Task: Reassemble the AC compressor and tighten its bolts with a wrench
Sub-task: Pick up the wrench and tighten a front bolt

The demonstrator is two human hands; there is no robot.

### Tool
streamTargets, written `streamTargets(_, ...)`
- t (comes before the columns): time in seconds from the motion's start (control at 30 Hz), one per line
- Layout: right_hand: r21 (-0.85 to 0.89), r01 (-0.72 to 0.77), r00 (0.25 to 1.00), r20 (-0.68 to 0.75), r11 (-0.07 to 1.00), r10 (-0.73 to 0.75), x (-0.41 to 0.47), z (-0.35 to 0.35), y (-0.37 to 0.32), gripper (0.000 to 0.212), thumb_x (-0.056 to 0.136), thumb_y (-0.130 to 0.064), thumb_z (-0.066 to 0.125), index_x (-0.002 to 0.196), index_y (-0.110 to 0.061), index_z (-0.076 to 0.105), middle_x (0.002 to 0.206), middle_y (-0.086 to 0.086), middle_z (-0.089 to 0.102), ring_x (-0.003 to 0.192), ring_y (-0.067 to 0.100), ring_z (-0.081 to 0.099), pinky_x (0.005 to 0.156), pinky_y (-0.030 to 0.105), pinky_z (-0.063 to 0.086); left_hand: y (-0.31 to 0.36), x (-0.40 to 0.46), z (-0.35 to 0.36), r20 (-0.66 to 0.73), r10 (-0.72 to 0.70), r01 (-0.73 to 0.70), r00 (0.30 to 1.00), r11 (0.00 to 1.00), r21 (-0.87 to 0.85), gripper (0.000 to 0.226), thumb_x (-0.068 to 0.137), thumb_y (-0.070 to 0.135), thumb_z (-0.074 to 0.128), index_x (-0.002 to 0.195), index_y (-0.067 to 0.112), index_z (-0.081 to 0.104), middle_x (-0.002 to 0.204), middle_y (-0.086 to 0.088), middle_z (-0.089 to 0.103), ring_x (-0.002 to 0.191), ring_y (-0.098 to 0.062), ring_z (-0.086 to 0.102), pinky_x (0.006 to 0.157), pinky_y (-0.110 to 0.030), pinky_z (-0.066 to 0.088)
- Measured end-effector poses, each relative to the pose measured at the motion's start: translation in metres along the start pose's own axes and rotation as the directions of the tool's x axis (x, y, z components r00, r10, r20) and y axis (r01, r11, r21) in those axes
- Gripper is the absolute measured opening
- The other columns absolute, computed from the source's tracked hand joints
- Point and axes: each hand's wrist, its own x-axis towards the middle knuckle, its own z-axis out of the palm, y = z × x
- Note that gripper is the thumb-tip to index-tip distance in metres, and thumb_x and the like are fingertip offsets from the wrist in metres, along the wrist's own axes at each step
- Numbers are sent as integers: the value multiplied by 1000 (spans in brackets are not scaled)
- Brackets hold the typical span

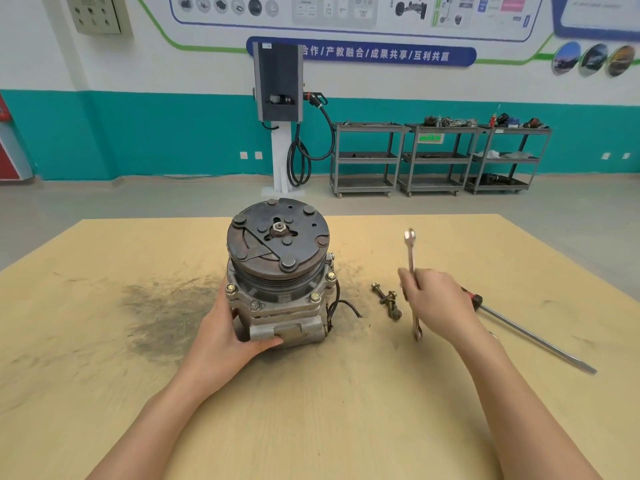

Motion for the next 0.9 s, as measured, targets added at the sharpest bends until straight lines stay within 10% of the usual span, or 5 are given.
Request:
streamTargets(0.33,-450,-150,971,102,881,217,6,20,38,35,98,-46,42,74,-20,47,69,-8,49,71,19,53,54,26,32,-4,2,-1,17,-24,24,1000,1000,11,89,58,31,93,132,26,43,105,48,56,100,27,50,74,-7,42)
streamTargets(0.9,-419,-122,955,199,900,222,7,18,42,34,96,-53,45,85,-22,54,83,-5,60,81,19,60,61,28,41,11,-8,-20,125,-13,5,992,998,65,111,48,69,79,141,39,27,124,45,42,117,25,39,92,-11,38)
